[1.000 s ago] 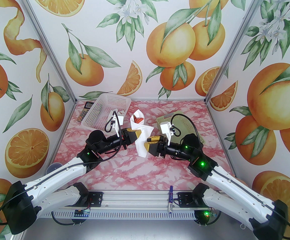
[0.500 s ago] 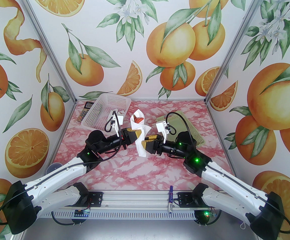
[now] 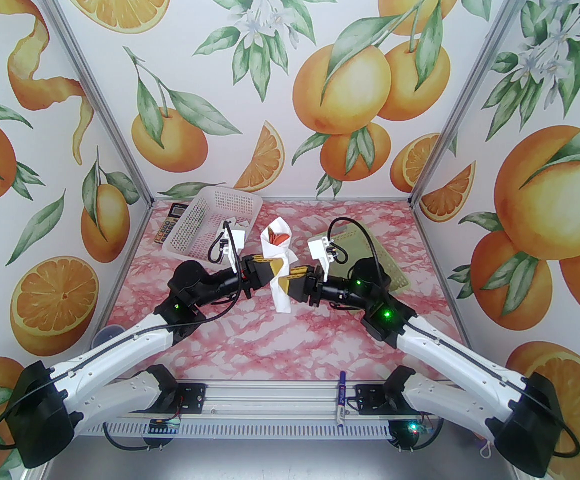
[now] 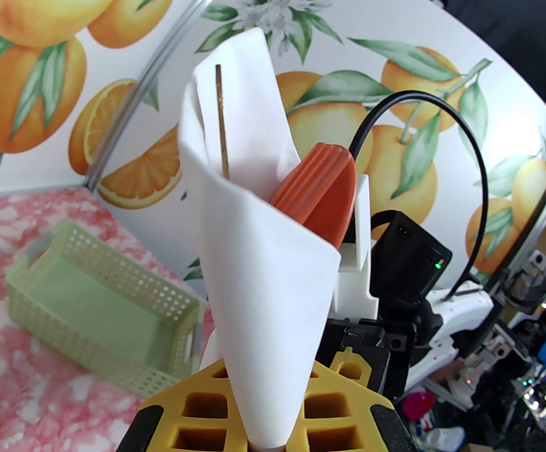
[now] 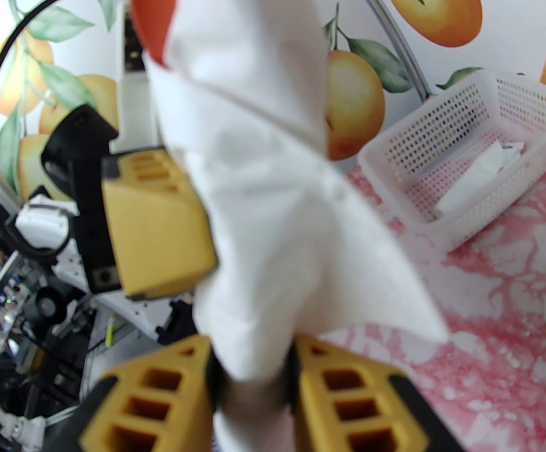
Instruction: Place the utensils on the paper napkin and roll it up
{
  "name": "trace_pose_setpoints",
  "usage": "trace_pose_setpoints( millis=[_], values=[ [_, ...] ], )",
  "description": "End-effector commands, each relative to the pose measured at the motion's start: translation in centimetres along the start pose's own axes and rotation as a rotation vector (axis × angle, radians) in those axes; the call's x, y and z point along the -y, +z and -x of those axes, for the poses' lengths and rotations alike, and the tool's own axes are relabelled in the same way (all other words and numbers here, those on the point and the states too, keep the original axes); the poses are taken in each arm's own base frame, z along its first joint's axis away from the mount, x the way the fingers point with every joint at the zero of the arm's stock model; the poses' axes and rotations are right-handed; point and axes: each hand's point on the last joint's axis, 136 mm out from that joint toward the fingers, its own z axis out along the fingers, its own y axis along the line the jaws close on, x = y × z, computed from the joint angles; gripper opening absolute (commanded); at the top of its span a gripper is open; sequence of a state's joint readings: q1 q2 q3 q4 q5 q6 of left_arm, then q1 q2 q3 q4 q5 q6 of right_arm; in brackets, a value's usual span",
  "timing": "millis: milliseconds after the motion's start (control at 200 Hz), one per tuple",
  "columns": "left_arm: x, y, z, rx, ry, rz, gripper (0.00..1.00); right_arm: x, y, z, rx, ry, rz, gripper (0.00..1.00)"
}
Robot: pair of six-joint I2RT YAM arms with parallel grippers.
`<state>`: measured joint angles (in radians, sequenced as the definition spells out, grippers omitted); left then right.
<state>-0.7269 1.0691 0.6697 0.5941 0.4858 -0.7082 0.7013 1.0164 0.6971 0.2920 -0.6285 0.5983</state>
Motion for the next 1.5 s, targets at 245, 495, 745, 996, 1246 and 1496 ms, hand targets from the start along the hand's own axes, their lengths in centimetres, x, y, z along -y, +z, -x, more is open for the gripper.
trace_pose_setpoints(
  millis=[245, 495, 745, 996, 1246, 1496],
  values=[
    [2.5, 0.9, 0.1, -0.044, -0.003, -0.131, 0.00, -3.5, -0.4, 3.2, 0.044, -0.066, 0.169, 0.20],
    [1.9, 1.1, -0.3, -0.068, 0.008, -0.096, 0.16, -2.4, -0.7, 2.7, 0.020, -0.061, 0.126, 0.07],
    [0.7, -0.4, 0.0, -0.068, 0.031, -0.003, 0.39, -0.7, -1.1, 1.0, -0.037, -0.064, 0.031, 0.00],
    [0.4, -1.7, 0.4, -0.064, 0.006, 0.006, 0.64, -0.4, -1.3, 0.8, -0.046, -0.068, 0.013, 0.00],
    [0.0, -1.1, -0.9, -0.087, -0.066, -0.042, 0.73, -1.8, -1.2, 1.3, -0.022, -0.063, 0.088, 0.00],
    [0.8, -0.5, -0.7, -0.061, -0.081, -0.133, 0.61, -2.0, -0.9, 0.6, -0.036, -0.052, 0.115, 0.00]
  ],
)
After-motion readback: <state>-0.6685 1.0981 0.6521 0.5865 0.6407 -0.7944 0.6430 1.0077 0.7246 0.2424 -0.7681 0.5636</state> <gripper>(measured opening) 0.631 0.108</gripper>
